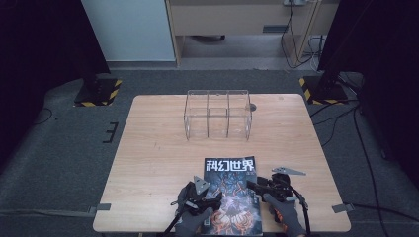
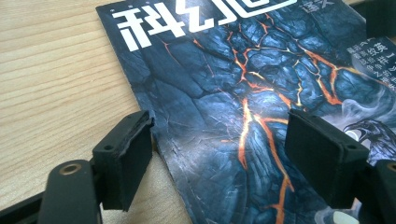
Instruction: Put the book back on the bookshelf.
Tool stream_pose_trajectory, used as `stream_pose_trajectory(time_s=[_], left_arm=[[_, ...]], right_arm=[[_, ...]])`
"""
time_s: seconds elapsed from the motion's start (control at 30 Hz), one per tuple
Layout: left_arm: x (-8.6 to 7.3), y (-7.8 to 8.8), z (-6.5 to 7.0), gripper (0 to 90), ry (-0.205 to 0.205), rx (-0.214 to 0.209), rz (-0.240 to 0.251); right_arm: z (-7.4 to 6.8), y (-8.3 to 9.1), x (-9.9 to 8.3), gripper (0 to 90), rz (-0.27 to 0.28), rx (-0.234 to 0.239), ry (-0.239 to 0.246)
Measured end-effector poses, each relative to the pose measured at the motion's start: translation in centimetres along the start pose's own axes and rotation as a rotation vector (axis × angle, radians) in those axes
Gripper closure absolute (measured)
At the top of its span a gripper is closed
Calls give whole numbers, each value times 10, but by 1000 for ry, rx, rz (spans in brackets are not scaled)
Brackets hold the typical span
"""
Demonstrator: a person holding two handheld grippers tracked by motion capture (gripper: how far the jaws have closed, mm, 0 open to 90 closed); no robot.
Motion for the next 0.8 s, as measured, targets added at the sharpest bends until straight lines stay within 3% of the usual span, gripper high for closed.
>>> stream_pose_trajectory(time_s=[0.07, 0.1, 0.2, 0.3, 0.33, 0.37, 0.4, 0.57, 0.7, 0.8], left_arm=[[0, 0, 0, 224, 1, 2, 0], [0, 0, 0, 224, 1, 2, 0], [0, 0, 0, 223, 3, 5, 0], [0, 0, 0, 222, 3, 5, 1], [0, 0, 0, 222, 4, 5, 1], [0, 0, 0, 223, 3, 5, 1], [0, 0, 0, 222, 3, 4, 1], [0, 0, 0, 222, 2, 3, 0], [0, 0, 0, 222, 3, 4, 1], [0, 0, 0, 222, 2, 3, 1]], right_arm=[[-1, 0, 0, 357, 6, -9, -3], [1, 1, 1, 371, 10, 18, -56], [3, 5, 3, 420, 37, 43, -90], [-5, 15, 12, 480, 91, 177, -159], [-10, 16, 12, 486, 93, 208, -155], [-14, 14, 11, 481, 81, 209, -130], [-18, 11, 9, 467, 65, 180, -81], [-18, 10, 7, 465, 41, 197, -88], [-17, 6, 2, 454, 4, 150, -40], [-15, 1, -5, 430, -57, 116, -14]])
Point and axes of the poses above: each handheld gripper's, and its own axes: y roughly backward along the jaws, x roughly out of its top, z roughly to its right, the point moved 7 cm from there along -y, roughly forward along the jaws, and after that the axes turned 2 degrees about -x, right-handed, at the moved point
